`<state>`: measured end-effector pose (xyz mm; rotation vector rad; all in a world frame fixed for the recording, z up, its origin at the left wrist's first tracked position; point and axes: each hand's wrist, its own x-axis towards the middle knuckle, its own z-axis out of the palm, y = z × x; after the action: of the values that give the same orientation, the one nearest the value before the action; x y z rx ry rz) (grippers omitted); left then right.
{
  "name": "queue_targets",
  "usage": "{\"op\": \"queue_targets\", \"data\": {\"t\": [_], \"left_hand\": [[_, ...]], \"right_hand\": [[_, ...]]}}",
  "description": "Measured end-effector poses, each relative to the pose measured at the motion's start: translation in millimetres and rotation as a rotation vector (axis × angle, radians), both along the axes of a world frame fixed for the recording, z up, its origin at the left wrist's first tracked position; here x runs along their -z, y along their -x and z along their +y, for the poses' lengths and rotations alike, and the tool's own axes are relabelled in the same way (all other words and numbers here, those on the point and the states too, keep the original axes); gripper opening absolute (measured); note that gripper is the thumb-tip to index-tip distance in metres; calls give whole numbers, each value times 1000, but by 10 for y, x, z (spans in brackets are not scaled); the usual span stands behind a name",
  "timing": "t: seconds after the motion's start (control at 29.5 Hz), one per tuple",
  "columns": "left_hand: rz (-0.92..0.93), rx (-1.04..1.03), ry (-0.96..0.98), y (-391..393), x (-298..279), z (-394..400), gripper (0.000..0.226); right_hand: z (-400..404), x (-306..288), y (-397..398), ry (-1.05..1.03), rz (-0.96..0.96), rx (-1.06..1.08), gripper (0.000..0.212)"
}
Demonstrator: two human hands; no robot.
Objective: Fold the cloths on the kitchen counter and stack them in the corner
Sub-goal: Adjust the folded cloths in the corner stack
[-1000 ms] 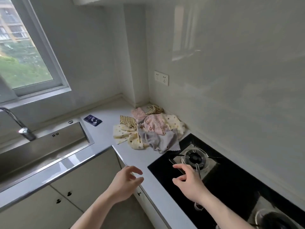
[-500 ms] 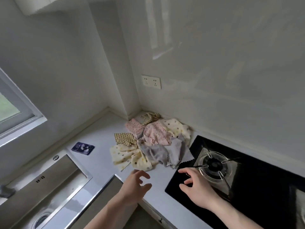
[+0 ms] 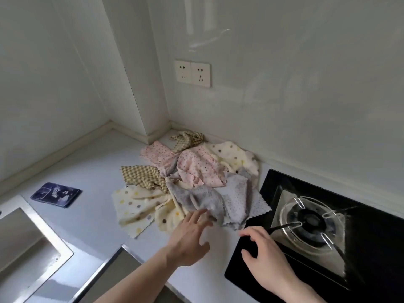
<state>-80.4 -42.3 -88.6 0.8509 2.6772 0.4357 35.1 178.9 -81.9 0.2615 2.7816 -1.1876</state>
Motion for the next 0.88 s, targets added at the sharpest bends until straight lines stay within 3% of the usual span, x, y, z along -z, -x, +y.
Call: {"op": "queue_targets", "data": {"t": [0.2,0.48,0.58,0.75,0.88], "left_hand": [[259,-81,-154,-99,756,7,64],[421,-54,-234,-73,1030,-12,75],[509,-62,-285,-85,1035,1,62],[649,-152,-440,-139,1043,-7,14],[659,-233,-463,-186,1024,-7,29]], "right_hand": [[-83,812,-14,-148,214,-25,27],[-129,1063,-6,-364,426,-48,25],[-132,1073,-24,-401,454,-61,22],[-151,1082,-31,-477,504,2,26],[-181,1040,-77,-487,469,67,31]]}}
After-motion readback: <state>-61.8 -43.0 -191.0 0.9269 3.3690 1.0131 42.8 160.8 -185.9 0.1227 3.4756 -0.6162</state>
